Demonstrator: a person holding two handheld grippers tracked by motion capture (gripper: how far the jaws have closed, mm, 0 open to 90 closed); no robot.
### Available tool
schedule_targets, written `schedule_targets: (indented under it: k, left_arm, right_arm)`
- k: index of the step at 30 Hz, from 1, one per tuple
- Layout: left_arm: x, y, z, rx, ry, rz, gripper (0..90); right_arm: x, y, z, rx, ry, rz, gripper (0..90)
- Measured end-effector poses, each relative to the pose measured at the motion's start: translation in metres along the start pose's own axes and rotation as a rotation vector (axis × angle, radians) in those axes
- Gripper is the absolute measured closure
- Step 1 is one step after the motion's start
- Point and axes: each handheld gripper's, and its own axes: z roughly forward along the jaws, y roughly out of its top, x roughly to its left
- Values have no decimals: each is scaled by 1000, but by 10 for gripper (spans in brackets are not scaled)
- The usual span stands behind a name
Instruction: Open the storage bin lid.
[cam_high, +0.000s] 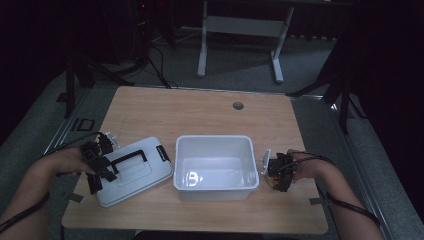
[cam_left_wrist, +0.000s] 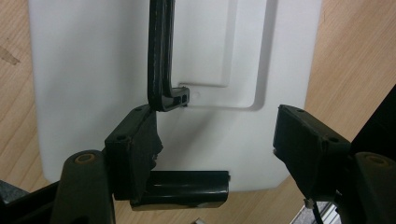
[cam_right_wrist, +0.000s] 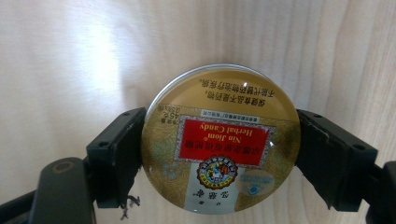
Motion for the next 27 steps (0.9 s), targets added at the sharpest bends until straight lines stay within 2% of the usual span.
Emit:
schedule_targets:
  k: [4, 6, 9, 16, 27]
  left_arm:
    - [-1, 1, -2, -1, 4, 2, 303]
    - [-1, 1, -3, 0, 4, 5, 303]
    - [-2, 2, -3, 3, 7, 9, 303]
    - [-3, 4, -5, 1, 9, 12, 303]
    - [-4, 4, -6, 2, 5, 12, 303]
  right_arm:
    - [5, 0, -14, 10, -8, -24, 202]
    - [9, 0, -23, 6, 12, -35, 202]
    - [13, 0, -35, 9, 6, -54, 202]
    - [20, 1, -58, 20, 4, -62, 203]
    - [20, 9, -100, 9, -25, -65, 204]
